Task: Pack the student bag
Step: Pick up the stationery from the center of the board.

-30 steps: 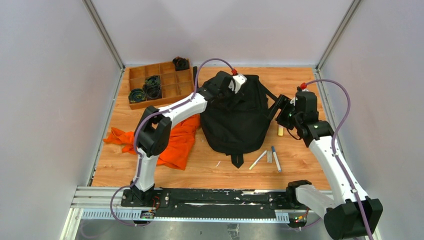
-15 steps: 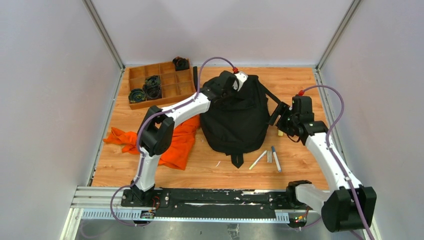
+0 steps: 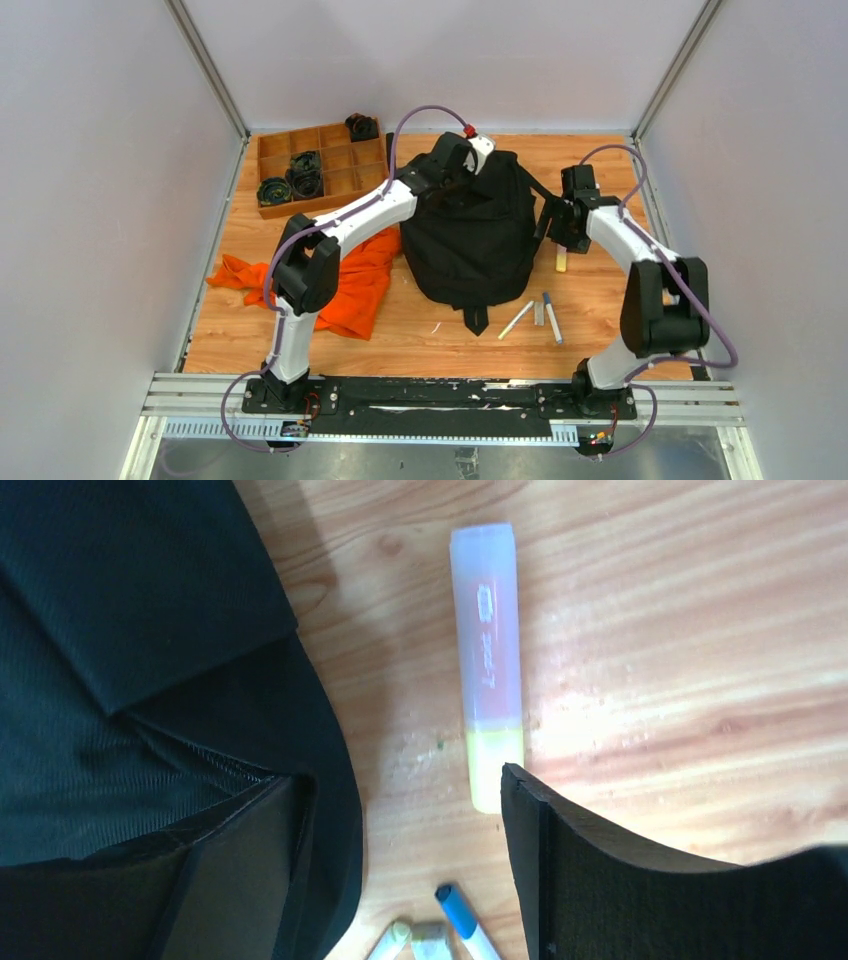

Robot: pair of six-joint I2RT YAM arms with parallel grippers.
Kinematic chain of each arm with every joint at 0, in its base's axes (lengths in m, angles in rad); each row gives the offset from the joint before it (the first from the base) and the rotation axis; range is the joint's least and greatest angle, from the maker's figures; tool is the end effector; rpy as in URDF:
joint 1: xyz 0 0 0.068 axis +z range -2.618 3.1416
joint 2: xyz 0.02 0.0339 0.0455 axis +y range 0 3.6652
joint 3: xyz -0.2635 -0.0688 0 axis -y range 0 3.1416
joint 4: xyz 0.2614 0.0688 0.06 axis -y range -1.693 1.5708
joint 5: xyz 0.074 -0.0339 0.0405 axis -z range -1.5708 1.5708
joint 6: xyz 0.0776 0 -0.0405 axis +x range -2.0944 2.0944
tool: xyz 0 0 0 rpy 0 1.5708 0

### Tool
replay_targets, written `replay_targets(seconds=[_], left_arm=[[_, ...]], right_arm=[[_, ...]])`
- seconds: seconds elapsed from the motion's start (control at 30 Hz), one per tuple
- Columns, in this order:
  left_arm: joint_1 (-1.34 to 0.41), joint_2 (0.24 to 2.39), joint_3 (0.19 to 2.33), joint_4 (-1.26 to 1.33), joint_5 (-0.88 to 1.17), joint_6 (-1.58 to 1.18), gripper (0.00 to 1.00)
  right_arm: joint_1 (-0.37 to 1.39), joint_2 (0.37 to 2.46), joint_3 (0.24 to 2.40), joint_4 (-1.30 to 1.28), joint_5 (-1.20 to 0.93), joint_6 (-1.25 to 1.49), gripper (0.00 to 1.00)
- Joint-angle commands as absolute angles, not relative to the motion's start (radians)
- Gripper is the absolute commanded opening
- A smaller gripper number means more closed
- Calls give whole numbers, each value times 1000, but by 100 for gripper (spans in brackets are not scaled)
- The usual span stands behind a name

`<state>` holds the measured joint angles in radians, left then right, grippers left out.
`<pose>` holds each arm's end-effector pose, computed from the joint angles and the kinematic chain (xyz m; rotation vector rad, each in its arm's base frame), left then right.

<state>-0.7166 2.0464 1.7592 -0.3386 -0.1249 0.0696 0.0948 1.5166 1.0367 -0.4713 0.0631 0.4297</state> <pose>0.4065 -0.3413 0.2428 0.7774 2.0582 -0.2269 0.3521 0.0286 0.1859 0.4459 2.4847 0.1325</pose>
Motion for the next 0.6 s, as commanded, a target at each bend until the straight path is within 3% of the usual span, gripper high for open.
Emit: replay_targets(seconds=[0.0, 0.3, 0.57], left_arm=[[-709, 1996, 1801, -355, -87, 56, 0], [-685, 1976, 1781, -353, 12, 19, 0], [-677, 1982, 1763, -336, 24, 5, 0]], right_arm=[[60, 1665, 1128, -529, 131, 359, 75], [9, 1806, 1194, -541, 97, 326, 69], [9, 1557, 1112, -470, -171, 317, 72]])
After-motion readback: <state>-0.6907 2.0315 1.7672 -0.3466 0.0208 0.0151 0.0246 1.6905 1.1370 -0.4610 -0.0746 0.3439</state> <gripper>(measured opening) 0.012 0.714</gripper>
